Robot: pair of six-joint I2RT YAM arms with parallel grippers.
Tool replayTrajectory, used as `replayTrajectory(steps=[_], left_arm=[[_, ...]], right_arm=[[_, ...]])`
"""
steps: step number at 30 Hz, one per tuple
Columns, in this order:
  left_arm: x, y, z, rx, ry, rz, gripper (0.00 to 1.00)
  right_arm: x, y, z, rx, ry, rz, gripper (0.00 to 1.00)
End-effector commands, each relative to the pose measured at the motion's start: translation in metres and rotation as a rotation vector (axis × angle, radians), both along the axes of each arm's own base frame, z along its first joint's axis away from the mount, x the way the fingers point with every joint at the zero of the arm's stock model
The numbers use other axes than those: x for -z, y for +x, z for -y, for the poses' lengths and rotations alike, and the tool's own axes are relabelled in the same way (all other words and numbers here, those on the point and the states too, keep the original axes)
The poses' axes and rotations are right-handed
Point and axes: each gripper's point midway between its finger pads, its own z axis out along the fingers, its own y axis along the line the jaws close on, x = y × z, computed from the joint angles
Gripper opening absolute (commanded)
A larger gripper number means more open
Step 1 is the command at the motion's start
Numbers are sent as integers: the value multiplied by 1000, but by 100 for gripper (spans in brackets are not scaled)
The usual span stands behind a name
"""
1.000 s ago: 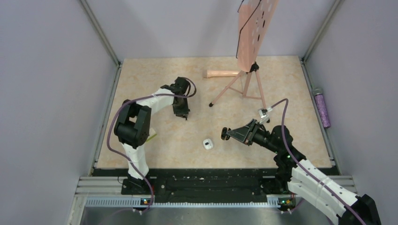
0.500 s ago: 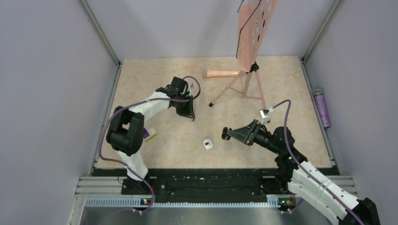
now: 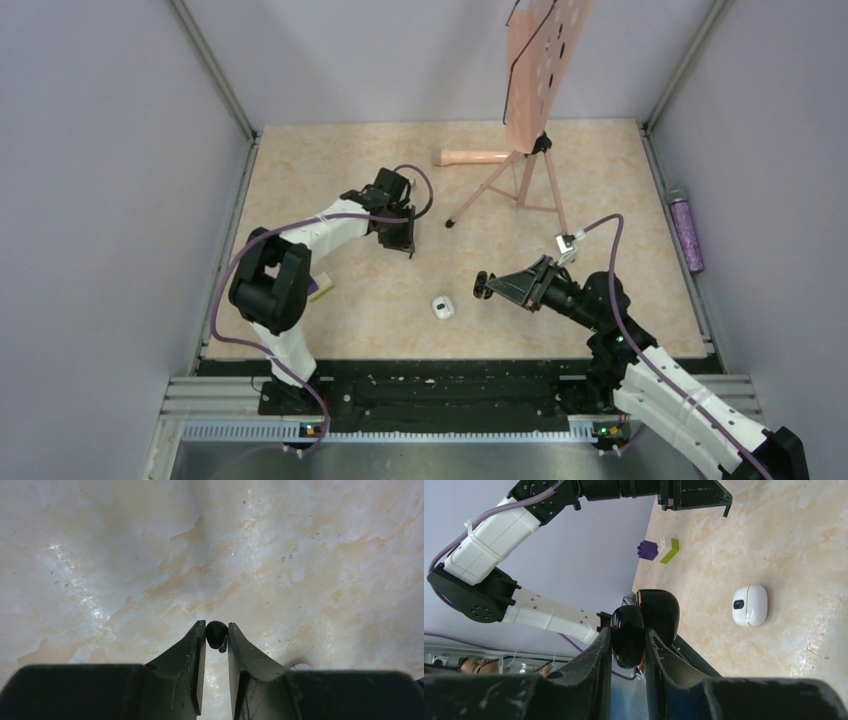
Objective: Insert the wireless bluetooth earbuds into the charging case
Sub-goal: Pick up the left earbud from the center of the board.
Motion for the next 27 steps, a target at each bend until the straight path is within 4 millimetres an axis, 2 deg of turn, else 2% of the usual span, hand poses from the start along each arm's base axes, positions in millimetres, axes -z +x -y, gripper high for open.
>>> replayTrajectory(steps=[1, 5, 9, 12, 16, 22, 27], left_arm=[[13, 5, -5, -37, 35, 15, 26], [16, 2, -2, -24, 24, -7, 24], [3, -3, 11, 26, -53, -1, 24], [-21, -4, 20, 61, -121, 39, 24], [-55, -2, 19, 56, -150, 110, 24], [-112, -2, 16, 29, -233, 296, 24], [-162, -10, 17, 42, -335, 464, 24]], right_arm=[[-5, 4, 3, 25, 18, 18, 0], [-6, 4, 3, 20, 17, 19, 0], [-4, 4, 1, 13, 11, 17, 0], [-5, 5, 0, 12, 16, 19, 0], [-3, 3, -2, -10, 18, 20, 0], [-5, -11, -23, -224, 9, 68, 0], [-17, -4, -33, -275, 30, 91, 0]])
